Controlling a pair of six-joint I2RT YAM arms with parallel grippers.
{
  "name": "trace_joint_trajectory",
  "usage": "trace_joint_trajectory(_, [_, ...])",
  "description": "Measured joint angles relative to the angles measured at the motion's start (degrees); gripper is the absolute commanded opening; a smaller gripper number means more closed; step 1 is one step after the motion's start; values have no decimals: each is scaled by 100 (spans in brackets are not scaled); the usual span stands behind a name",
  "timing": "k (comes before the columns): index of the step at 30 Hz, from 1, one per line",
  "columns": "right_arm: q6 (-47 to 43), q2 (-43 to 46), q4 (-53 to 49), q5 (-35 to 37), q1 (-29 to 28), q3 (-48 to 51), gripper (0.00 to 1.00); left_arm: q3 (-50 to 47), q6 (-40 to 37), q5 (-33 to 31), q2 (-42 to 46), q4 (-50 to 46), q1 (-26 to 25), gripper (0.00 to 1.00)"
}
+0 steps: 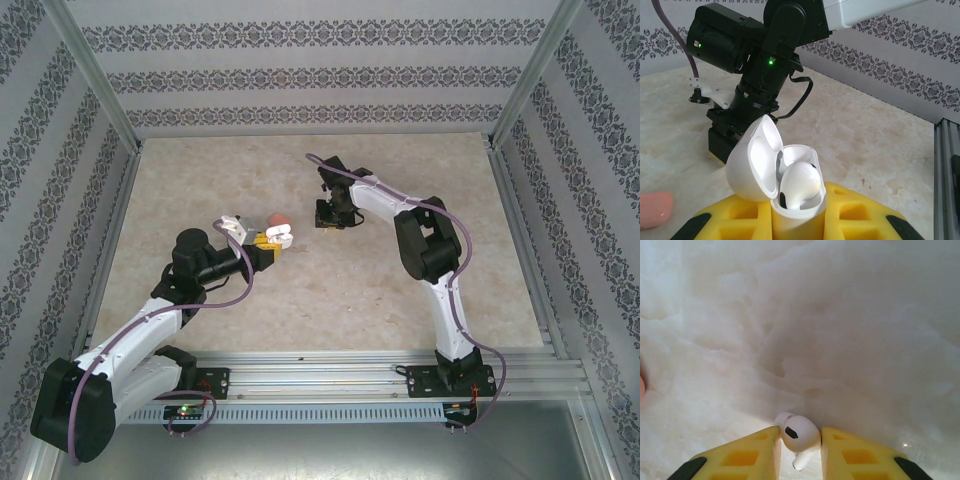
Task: Insert wireless bluetooth earbuds into charging case
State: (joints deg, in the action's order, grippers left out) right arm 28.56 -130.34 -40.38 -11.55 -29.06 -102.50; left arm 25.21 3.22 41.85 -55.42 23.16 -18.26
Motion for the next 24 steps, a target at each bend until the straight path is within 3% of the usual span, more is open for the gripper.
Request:
trace_joint_trajectory(15, [-376,1718,472,413,-284,1368,19,0,59,24,0,22,0,0])
trace_joint_trajectory(24, [-756,3077,1311,935,-839,2376,17,92,247,175,-232,260,0,0])
